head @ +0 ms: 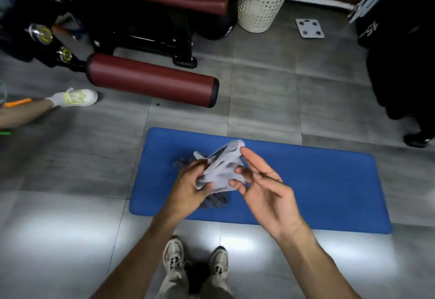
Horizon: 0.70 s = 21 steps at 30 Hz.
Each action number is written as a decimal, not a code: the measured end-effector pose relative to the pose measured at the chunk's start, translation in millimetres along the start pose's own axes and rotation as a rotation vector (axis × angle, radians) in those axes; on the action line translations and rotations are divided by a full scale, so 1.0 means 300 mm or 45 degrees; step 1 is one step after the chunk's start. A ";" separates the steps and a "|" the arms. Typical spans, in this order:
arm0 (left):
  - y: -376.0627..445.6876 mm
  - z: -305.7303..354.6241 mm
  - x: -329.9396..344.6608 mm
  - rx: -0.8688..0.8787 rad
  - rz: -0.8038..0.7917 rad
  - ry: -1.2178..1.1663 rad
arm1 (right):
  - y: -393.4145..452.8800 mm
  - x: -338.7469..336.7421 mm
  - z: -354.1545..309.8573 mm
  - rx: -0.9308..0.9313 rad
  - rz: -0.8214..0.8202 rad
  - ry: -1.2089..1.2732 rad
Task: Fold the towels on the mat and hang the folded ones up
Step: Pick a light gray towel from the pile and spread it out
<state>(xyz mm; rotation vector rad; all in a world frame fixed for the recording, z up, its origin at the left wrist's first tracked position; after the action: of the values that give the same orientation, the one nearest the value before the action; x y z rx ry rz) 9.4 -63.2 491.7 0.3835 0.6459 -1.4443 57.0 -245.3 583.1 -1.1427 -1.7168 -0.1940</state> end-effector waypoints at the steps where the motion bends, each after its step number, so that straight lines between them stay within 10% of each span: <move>1: -0.018 0.039 -0.021 -0.011 -0.057 -0.072 | -0.034 0.020 -0.027 -0.019 0.015 0.010; 8: -0.122 0.131 -0.127 -0.052 -0.277 -0.109 | -0.225 0.045 -0.139 -0.214 0.195 0.051; 21: -0.224 0.344 -0.113 -0.112 -1.368 -0.124 | -0.475 0.001 -0.187 -0.280 0.085 0.488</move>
<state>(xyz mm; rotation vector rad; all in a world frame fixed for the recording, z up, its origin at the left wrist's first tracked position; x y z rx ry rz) -38.6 -106.5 601.8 -0.1595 0.8849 -2.4136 -14.5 -355.2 662.0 -1.2288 -1.3396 -0.5359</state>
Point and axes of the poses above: each hand's wrist, its own y-axis towards the middle knuckle, its own x-axis out of the palm, z = x × y, the point moved 1 cm from there along y, towards the middle knuckle, and after that the axes turned 15 degrees about y, right-handed, at the moved point
